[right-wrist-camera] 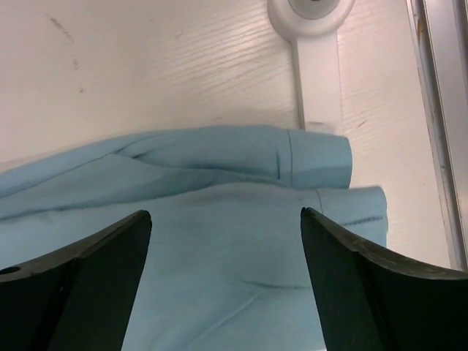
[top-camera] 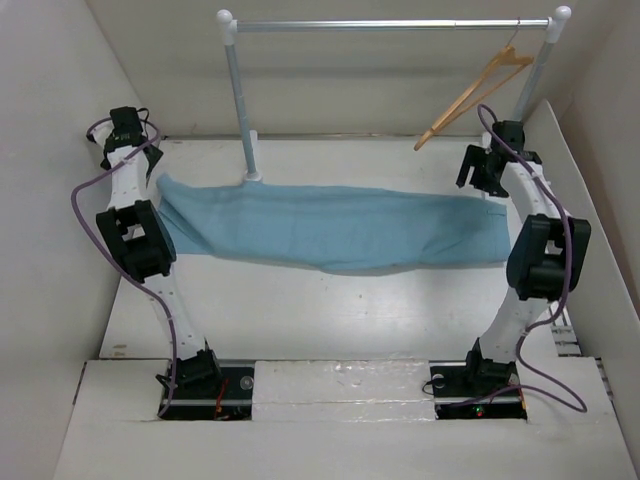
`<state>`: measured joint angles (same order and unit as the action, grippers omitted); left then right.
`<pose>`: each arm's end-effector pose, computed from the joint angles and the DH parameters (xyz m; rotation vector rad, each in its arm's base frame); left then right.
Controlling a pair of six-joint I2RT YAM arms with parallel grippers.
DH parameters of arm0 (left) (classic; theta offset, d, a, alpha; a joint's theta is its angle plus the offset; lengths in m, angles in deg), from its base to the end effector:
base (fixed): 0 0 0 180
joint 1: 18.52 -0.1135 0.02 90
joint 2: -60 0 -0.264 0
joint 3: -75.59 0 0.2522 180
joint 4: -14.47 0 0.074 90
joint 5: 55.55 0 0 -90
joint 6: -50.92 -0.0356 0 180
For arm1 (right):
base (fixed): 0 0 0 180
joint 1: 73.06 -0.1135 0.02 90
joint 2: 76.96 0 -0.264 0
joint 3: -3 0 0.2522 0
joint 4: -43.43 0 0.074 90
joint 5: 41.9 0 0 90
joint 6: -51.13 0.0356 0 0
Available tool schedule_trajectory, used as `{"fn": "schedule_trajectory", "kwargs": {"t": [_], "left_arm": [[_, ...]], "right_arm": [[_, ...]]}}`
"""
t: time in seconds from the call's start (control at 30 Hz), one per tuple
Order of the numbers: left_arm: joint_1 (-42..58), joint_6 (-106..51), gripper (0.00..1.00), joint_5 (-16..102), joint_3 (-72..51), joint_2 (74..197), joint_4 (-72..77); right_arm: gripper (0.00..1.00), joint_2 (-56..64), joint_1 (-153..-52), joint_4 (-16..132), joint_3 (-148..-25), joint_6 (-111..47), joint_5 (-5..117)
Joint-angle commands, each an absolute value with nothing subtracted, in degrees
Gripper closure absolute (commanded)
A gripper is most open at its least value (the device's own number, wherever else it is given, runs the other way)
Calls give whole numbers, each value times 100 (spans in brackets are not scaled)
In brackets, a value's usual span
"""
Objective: Place the trousers on the hanger
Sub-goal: Fold the trousers at the center of the board.
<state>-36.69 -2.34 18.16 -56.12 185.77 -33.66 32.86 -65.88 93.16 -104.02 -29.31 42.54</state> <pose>0.4770 0.1671 0.2812 -1.1753 1.9494 0.1584 0.4242 -0.0569 0.2627 0.4021 2.4517 -0.1031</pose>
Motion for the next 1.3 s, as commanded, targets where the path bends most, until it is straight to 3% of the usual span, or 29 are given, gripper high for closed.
{"fn": "schedule_trajectory", "kwargs": {"t": [0.0,0.1,0.13,0.17,0.2,0.23,0.27,0.3,0.37,0.43,0.6,0.7,1.03,1.27], "left_arm": [[-3776,-436,38,1802,-5377,17693,-3208],[-3960,-209,44,1880,-3990,16806,-2708],[-4196,-146,50,2029,-3603,16593,-2541],[-4312,-102,56,2578,-2851,16417,-2096],[-4426,-84,70,2871,-2522,16189,-1891],[-4645,20,83,3274,-2118,16186,-1706],[-4708,21,83,3417,-2027,16186,-1670],[-4708,-22,93,3680,-1983,16317,-1617],[-4761,-251,97,3919,-2095,16519,-1660],[-4709,-452,96,4095,-2062,16678,-1495],[-4708,-462,90,4377,-2438,17195,-1318],[-4481,-672,88,4351,-2851,17503,-1397],[-4304,-630,89,3852,-3652,18234,-1739],[-4304,-594,94,3173,-3098,17883,-1695]], "right_arm": [[12,2282,-6655,8822,-9965,-2902,4519],[15,1167,-6857,8585,-8744,-2841,4668],[44,885,-6944,8375,-8401,-2763,4765],[62,360,-7041,8252,-7763,-2736,4949],[77,137,-7259,8155,-7478,-2709,5099],[100,-204,-7497,8041,-7031,-2683,5291],[100,-303,-7499,7996,-6879,-2700,5293],[100,-391,-7716,7995,-6747,-2761,5502],[100,-480,-7946,8223,-6501,-2928,5531],[98,-541,-8297,8233,-6307,-3147,5688],[79,-752,-9009,7952,-5622,-3157,5952],[76,-700,-9309,7820,-5506,-3113,6031],[74,-427,-9600,7995,-5840,-3140,5979],[73,-480,-9600,8110,-5955,-3157,5935]]}}
